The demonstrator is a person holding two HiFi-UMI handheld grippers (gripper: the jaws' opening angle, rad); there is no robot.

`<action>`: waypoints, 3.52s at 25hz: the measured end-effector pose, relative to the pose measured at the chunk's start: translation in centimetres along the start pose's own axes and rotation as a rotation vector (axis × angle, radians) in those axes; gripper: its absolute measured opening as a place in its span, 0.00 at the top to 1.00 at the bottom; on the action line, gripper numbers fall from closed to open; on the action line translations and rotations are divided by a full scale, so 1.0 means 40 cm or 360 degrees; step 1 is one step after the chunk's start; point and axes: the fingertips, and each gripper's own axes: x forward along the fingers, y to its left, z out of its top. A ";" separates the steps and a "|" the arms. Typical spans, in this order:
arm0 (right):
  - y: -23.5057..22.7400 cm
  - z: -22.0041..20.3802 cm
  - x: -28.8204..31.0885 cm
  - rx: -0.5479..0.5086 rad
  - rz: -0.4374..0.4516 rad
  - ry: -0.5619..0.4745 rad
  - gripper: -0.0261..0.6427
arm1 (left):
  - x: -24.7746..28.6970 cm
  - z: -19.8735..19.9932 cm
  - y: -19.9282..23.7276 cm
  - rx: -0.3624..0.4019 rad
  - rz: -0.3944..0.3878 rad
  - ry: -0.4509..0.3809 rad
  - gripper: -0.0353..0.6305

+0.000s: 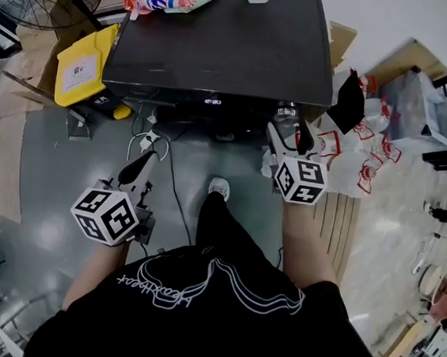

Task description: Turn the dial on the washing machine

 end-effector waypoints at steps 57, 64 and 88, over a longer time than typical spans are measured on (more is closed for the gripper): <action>-0.016 -0.023 0.057 -0.0720 -0.0377 0.0126 0.54 | 0.022 -0.017 0.029 -0.0086 -0.0011 -0.0015 0.93; -0.019 -0.022 0.060 -0.0565 -0.0344 0.0114 0.54 | 0.028 -0.010 0.027 -0.0086 -0.0015 -0.0019 0.93; -0.029 0.000 0.015 0.0140 -0.0022 0.0107 0.55 | 0.014 0.056 -0.051 -0.0043 -0.0109 -0.0090 0.93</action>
